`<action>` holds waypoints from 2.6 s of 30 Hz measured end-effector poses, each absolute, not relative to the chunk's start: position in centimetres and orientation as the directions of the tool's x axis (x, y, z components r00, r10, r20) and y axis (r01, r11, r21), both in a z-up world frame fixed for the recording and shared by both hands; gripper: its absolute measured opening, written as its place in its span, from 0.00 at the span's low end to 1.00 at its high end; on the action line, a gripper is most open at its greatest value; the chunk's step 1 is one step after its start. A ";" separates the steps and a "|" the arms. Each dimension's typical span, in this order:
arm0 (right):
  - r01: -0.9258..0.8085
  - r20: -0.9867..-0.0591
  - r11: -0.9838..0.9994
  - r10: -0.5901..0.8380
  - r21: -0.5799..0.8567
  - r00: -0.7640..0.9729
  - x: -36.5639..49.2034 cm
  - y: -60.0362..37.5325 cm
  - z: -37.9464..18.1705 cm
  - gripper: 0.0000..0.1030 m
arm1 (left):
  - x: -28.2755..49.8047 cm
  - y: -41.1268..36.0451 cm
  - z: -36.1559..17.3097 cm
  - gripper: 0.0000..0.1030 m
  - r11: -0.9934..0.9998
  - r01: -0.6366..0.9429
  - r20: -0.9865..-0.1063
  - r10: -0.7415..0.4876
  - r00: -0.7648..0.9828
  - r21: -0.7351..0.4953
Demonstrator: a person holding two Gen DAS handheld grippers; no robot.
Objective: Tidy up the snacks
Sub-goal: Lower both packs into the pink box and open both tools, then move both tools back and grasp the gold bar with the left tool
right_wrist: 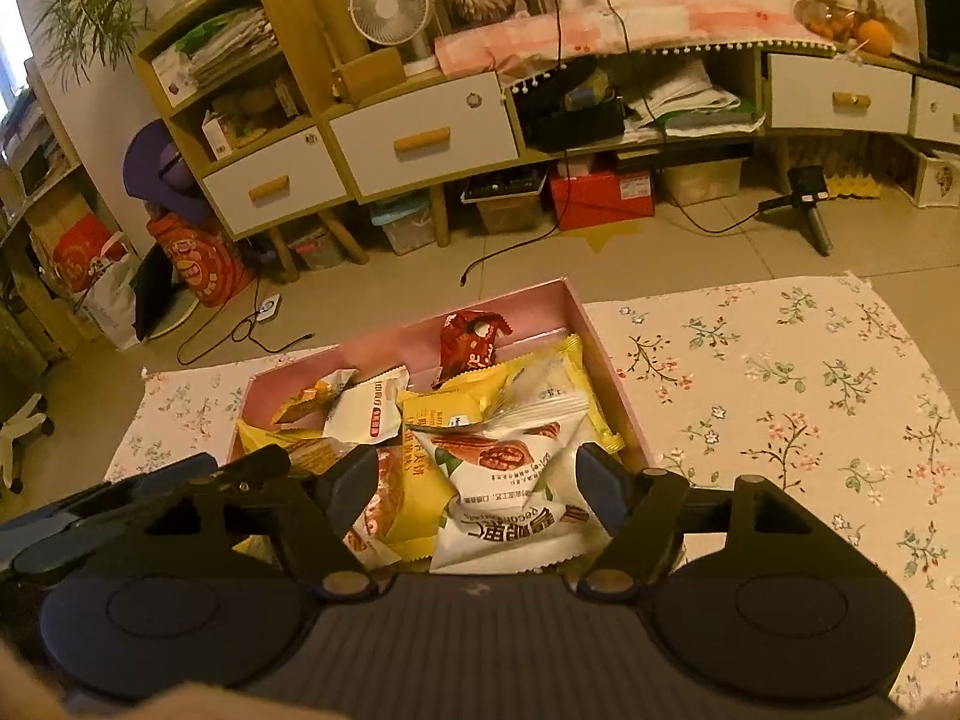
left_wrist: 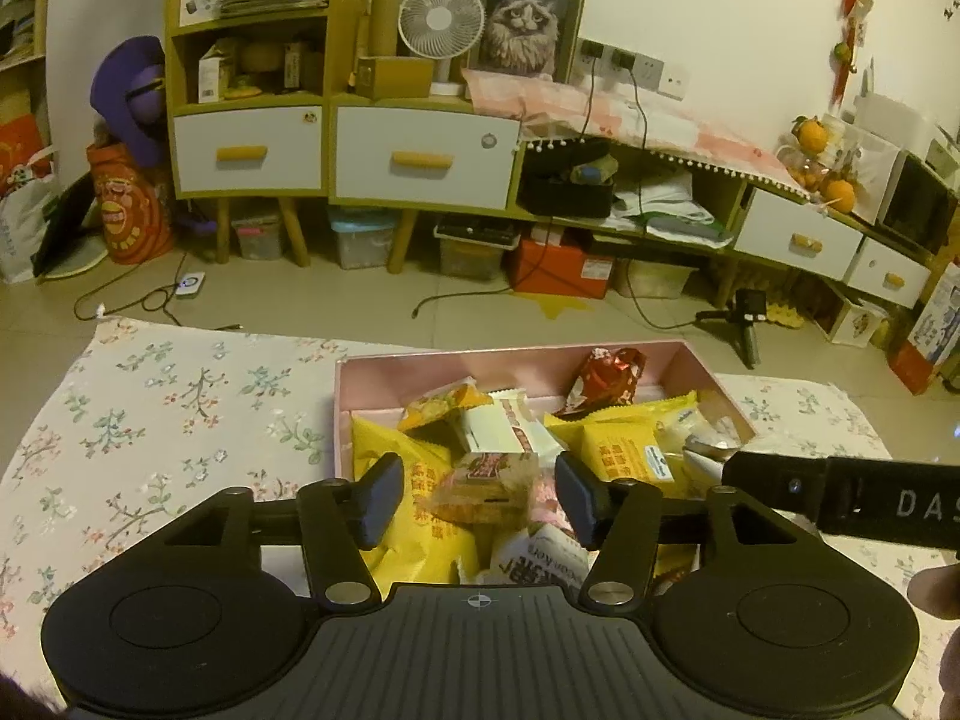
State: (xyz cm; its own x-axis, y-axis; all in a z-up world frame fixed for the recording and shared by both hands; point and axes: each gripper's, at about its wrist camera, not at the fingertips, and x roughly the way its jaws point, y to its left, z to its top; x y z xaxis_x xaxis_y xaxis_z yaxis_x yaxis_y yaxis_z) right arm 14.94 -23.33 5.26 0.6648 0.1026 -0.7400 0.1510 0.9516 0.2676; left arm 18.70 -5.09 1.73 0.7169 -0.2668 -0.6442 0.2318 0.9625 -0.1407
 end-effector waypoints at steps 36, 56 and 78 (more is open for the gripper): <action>0.130 -0.760 0.966 0.091 0.225 0.643 6.1 -21.7 6.4 0.97 | 7.2 -1.8 3.2 0.93 0.958 0.269 -0.703 -0.256 0.663 -0.095; 0.045 -0.772 0.994 0.049 0.100 0.633 3.2 -20.6 2.1 1.00 | 4.7 0.1 -1.7 0.93 0.935 0.354 -0.702 -0.259 0.664 -0.011; -0.040 -0.775 0.997 0.073 0.061 0.628 5.2 -21.2 -0.4 1.00 | 7.0 -3.7 -4.9 0.64 0.796 0.606 -0.775 -0.372 0.511 0.018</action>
